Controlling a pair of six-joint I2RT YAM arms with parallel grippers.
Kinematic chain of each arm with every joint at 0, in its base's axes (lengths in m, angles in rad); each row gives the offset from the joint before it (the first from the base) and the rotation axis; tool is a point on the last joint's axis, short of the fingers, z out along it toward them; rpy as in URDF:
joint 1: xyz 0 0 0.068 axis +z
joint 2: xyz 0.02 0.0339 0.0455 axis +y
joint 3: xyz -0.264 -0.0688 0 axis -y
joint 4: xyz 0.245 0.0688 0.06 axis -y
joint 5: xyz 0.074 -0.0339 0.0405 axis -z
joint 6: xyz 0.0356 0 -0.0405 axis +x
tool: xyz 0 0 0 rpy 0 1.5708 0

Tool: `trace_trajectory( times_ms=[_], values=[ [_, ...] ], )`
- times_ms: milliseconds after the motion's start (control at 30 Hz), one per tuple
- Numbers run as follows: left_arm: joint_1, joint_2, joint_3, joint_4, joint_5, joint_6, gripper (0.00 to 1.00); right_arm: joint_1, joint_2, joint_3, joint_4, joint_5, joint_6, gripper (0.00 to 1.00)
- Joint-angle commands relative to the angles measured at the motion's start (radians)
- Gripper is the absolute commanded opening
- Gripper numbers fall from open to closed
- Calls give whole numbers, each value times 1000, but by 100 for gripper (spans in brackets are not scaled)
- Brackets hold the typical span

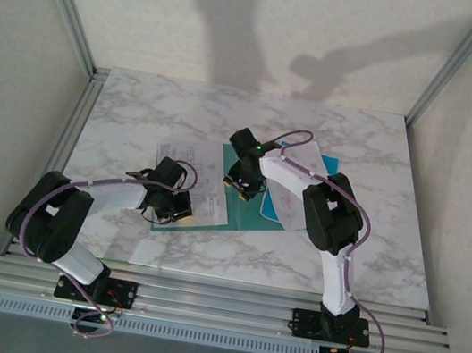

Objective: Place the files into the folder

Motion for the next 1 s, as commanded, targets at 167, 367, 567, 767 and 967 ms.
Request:
trace_trajectory(
  times_ms=[167, 367, 567, 767, 967],
  values=[
    [-9, -10, -26, -45, -30, -12, 0, -14, 117, -19, -148, 135, -40, 49],
    [-7, -20, -34, -54, -33, -12, 0, -23, 124, -13, -157, 151, -60, 49],
    [-5, -27, -42, -55, -35, -13, 0, -23, 61, 24, -163, 170, -95, 49],
    [-4, -25, -40, -57, -37, -12, 0, -3, -11, 155, -222, 182, -134, 50],
    [0, -18, -30, -57, -37, -7, 0, 3, -159, 137, -183, 147, -100, 55]
  ],
)
